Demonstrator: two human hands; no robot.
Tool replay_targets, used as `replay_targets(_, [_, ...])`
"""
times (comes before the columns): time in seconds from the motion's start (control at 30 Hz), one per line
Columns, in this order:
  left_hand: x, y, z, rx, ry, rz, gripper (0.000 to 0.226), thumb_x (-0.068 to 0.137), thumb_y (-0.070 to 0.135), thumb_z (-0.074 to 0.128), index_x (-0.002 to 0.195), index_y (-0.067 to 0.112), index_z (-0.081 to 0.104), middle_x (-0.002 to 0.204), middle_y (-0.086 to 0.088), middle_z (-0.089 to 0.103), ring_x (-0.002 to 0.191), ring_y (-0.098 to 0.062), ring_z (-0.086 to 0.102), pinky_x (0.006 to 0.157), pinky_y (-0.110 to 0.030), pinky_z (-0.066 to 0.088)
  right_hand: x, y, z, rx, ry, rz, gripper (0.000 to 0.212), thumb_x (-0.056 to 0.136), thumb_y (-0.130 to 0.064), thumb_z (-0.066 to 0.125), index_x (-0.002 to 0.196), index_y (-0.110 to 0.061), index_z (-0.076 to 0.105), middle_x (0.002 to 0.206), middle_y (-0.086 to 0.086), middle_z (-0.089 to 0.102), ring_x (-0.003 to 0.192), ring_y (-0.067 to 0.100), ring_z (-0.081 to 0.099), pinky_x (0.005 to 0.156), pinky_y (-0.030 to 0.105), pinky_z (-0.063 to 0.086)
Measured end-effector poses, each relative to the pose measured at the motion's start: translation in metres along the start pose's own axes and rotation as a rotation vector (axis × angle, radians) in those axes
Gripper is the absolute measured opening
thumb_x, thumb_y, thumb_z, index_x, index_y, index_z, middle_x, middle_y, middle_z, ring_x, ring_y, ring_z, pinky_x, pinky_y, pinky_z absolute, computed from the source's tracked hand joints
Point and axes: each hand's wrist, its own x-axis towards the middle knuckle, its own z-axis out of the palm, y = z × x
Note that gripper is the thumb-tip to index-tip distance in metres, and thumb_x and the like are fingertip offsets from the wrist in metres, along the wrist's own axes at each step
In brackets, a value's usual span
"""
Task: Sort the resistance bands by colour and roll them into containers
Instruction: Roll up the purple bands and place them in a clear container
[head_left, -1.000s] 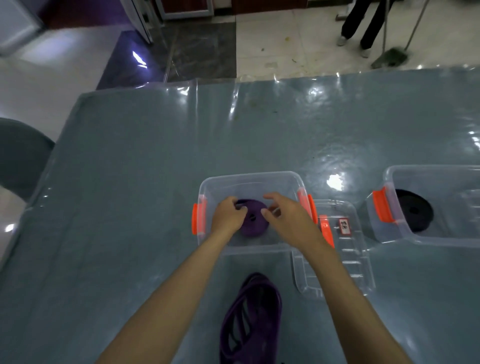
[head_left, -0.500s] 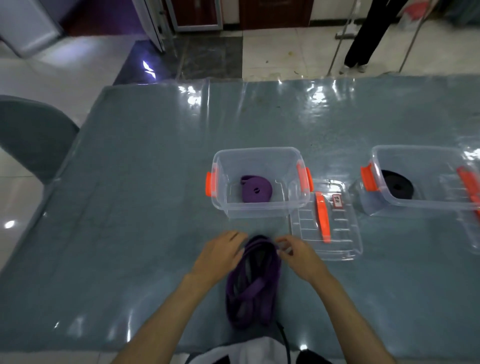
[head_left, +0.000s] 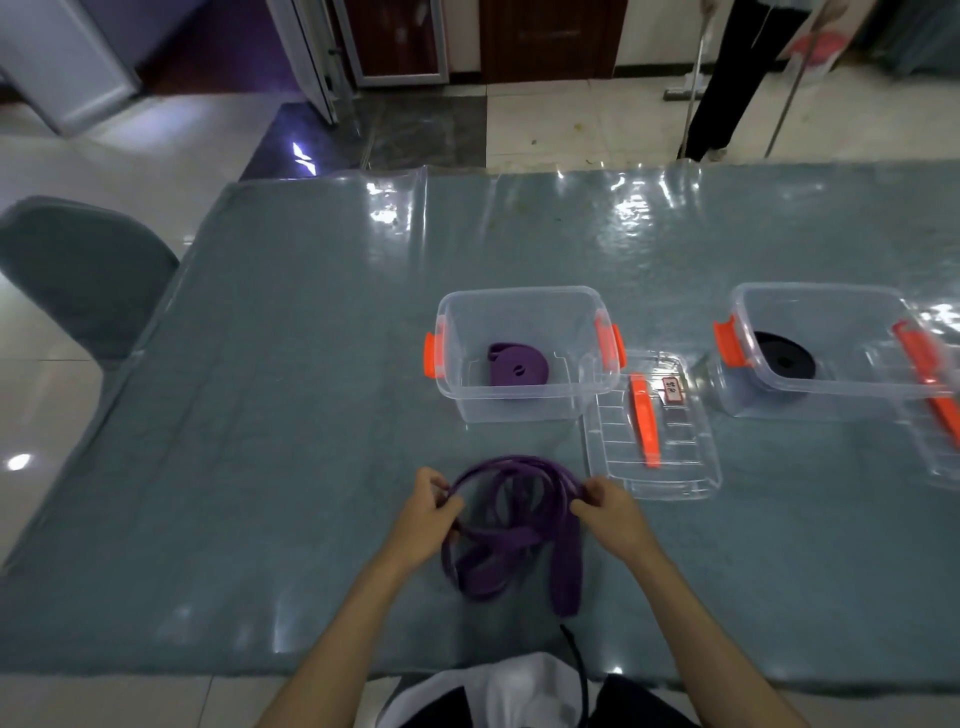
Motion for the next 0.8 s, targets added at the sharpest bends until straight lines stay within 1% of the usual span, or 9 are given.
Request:
replay_targets(0.13, [-0.007,0.033,-0.028,-0.111,0.051,0.067,0.022,0.097,0.009,0.067,0.097,0.025,0.051,0.084,-0.018,0.066,0.065,-0.027,0.064,0.070,-0.056,0.060,-0.008,-0.011,-0.012,0.099,0.053,0.002,0.012,0.088,-0.014,0.073,0.099,-0.011,0.069,0.091,0.007,0.076,0.084,0.027,0.073,0.073,0.037,0.057])
replay_targets(0.23, [-0.011,0.055,-0.045,-0.062,0.123,0.175,0.019,0.094,0.013,0.075,0.094,0.023,0.058,0.081,-0.010,0.067,0.068,-0.020,0.063,0.070,-0.041,0.060,-0.019,-0.027,-0.021,0.293,0.041,-0.036,0.007,0.093,-0.003,0.063,0.099,-0.008,0.064,0.084,0.019,0.075,0.071,0.033,0.071,0.073,0.051,0.061])
replay_targets(0.3, [-0.015,0.068,-0.055,-0.053,0.174,0.240,0.018,0.091,0.017,0.079,0.091,0.023,0.062,0.076,-0.001,0.064,0.066,-0.013,0.059,0.064,-0.028,0.054,-0.029,-0.038,-0.030,0.363,0.007,-0.064,0.014,0.098,0.000,0.058,0.106,-0.011,0.062,0.086,0.023,0.073,0.065,0.029,0.066,0.064,0.046,0.061])
replay_targets(0.37, [-0.020,0.077,-0.065,-0.060,0.215,0.278,0.016,0.090,0.020,0.081,0.092,0.024,0.065,0.078,0.001,0.064,0.063,-0.006,0.059,0.060,-0.023,0.052,-0.035,-0.045,-0.039,0.386,-0.014,-0.097,0.021,0.100,-0.001,0.057,0.112,-0.018,0.062,0.086,0.021,0.073,0.062,0.024,0.065,0.059,0.035,0.058])
replay_targets(0.43, [-0.026,0.086,-0.074,-0.012,0.248,0.314,0.016,0.089,0.024,0.082,0.096,0.025,0.067,0.082,0.002,0.067,0.063,-0.003,0.062,0.056,-0.017,0.051,-0.039,-0.048,-0.047,0.395,-0.017,-0.138,0.025,0.100,-0.002,0.059,0.115,-0.020,0.063,0.085,0.018,0.075,0.061,0.021,0.065,0.059,0.032,0.057])
replay_targets(0.53, [-0.030,0.091,-0.086,0.108,0.295,0.340,0.016,0.090,0.028,0.081,0.099,0.029,0.068,0.085,0.008,0.069,0.071,-0.007,0.067,0.059,-0.018,0.054,-0.042,-0.051,-0.056,0.407,-0.063,-0.185,0.024,0.099,-0.004,0.064,0.116,-0.020,0.066,0.084,0.014,0.075,0.063,0.020,0.066,0.062,0.032,0.058])
replay_targets(0.67, [-0.018,0.074,-0.090,0.426,0.273,0.242,0.024,0.084,0.016,0.080,0.100,0.029,0.066,0.097,0.000,0.069,0.087,-0.021,0.067,0.072,-0.033,0.055,-0.045,-0.059,-0.062,0.534,-0.074,-0.199,0.020,0.097,-0.003,0.067,0.113,-0.015,0.069,0.083,0.017,0.074,0.067,0.027,0.065,0.063,0.035,0.058])
replay_targets(0.73, [-0.015,0.069,-0.084,0.642,0.220,0.183,0.046,0.082,0.025,0.082,0.124,0.027,0.064,0.123,-0.003,0.064,0.113,-0.029,0.062,0.094,-0.043,0.053,-0.047,-0.062,-0.062,0.590,-0.091,-0.181,0.018,0.096,-0.006,0.070,0.112,-0.014,0.070,0.087,0.019,0.076,0.069,0.030,0.067,0.065,0.038,0.060])
replay_targets(0.8, [-0.017,0.072,-0.071,0.676,0.110,0.265,0.073,0.080,0.030,0.084,0.146,0.027,0.052,0.143,-0.003,0.052,0.132,-0.029,0.051,0.111,-0.043,0.044,-0.049,-0.067,-0.060,0.594,-0.126,-0.171,0.018,0.095,-0.009,0.073,0.112,-0.013,0.070,0.092,0.020,0.077,0.073,0.032,0.069,0.071,0.043,0.063])
